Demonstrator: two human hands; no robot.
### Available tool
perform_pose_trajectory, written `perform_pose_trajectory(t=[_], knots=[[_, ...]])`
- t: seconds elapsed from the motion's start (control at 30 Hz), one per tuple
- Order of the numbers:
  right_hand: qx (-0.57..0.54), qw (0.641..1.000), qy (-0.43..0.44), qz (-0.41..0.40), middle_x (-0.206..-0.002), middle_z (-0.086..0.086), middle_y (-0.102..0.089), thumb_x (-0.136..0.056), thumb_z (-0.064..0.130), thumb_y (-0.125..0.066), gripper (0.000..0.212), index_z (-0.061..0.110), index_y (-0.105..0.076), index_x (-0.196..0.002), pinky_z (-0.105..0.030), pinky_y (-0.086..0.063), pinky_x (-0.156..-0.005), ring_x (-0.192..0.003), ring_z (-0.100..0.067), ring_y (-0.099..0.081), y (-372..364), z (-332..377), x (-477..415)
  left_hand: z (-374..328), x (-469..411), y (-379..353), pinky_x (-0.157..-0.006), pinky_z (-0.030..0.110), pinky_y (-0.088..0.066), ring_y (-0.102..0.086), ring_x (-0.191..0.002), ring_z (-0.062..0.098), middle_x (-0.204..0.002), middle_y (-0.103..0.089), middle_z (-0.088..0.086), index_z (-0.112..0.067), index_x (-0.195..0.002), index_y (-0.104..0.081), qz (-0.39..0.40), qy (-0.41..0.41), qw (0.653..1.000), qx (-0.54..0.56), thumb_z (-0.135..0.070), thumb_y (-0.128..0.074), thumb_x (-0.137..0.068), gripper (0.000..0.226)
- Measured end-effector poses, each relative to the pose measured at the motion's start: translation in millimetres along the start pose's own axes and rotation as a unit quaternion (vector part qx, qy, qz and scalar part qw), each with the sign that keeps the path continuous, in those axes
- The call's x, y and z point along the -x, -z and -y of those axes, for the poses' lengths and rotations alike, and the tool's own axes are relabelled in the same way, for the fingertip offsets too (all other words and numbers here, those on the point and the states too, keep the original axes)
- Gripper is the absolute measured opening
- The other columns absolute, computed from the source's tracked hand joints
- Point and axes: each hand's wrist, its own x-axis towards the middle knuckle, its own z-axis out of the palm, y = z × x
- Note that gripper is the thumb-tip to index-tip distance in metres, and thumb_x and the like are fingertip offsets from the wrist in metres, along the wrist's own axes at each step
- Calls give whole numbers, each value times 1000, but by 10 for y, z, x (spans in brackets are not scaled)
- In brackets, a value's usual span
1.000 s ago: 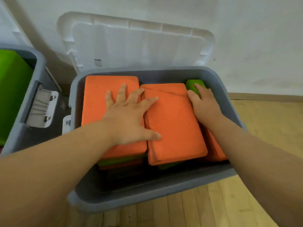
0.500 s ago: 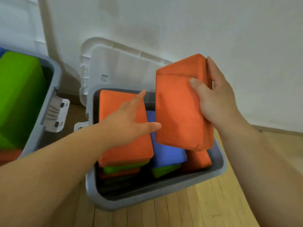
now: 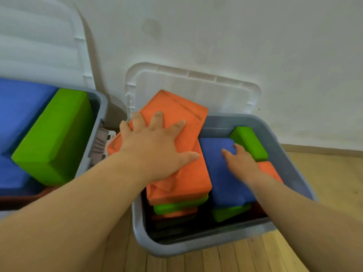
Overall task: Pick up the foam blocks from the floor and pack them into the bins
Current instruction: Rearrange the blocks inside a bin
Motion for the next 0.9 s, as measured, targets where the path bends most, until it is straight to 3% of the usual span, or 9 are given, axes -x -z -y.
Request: perform_pose_trajectory(t=[0.1, 0.23, 0.33, 0.47, 0.53, 0.67, 0.77, 0.9], knots=[[115, 993, -11, -17, -159, -16, -38, -95, 64, -50, 84, 16, -25, -160, -47, -28, -119, -145, -37, -36, -103, -348, -93, -91, -34, -1, -119, 70, -4, 1, -151, 49, -170, 2, 2, -57, -156, -2, -14, -4, 1000, -15, -97, -26, -75, 93], [-23, 999, -30, 37, -162, -9, -37, -93, 55, -65, 93, 16, -18, -163, -42, -36, -113, -144, -35, -40, 57, -219, -91, -132, -59, -16, -119, 70, -4, 1, -152, 48, -170, 3, 1, -57, -156, -1, -11, 6, 999, -30, -95, -25, -78, 91], [-43, 998, -30, 21, -149, -10, -53, -88, 47, -71, 77, 14, -42, -151, -45, -46, -105, -129, -35, -53, 178, -262, -141, -127, -56, -23, -119, 69, -4, 2, -152, 47, -170, 2, 2, -57, -156, 0, -13, 8, 1000, -28, -95, -25, -79, 89], [-215, 974, -35, 62, -139, -1, -60, -87, 34, -75, 74, 35, -43, -153, -46, -56, -94, -111, -26, -66, 364, -272, -195, -107, -54, -48, -119, 68, -6, -1, -151, 47, -169, 0, 3, -57, -156, -1, -23, 7, 999, -29, -95, -23, -78, 89], [-215, 971, -14, 105, -131, 1, -62, -90, 24, -74, 75, 42, -39, -154, -42, -58, -85, -103, -25, -69, 454, -225, -147, -112, -58, -54, -119, 68, -6, 0, -151, 47, -169, 0, 3, -57, -155, 0, -23, 8, 999, -26, -96, -22, -78, 90], [-108, 991, 71, 20, -145, 1, -57, -89, 33, -76, 74, 33, -42, -155, -38, -48, -106, -123, -23, -61, 706, -51, -18, -127, -22, -38, -120, 68, 0, 4, -153, 45, -169, 1, 5, -55, -157, 0, -17, 2, 1000, -19, -95, -19, -79, 89], [-55, 986, 141, -68, -152, 2, -50, -88, 45, -70, 75, 31, -40, -155, -32, -43, -104, -134, -20, -52, 965, 157, 153, -147, 8, 1, -121, 63, -4, -2, -152, 41, -167, -6, 6, -50, -159, -5, -20, 0, 999, -32, -93, -16, -81, 90], [-83, 968, 182, -152, -154, 1, -40, -94, 45, -65, 74, 38, -30, -159, -24, -32, -101, -136, -15, -44, 1394, 463, 522, -159, -20, 303, -119, 56, -18, -15, -150, 38, -166, -16, 4, -45, -160, 4, 40, 10, 999, 22, -90, -23, -83, 94]])
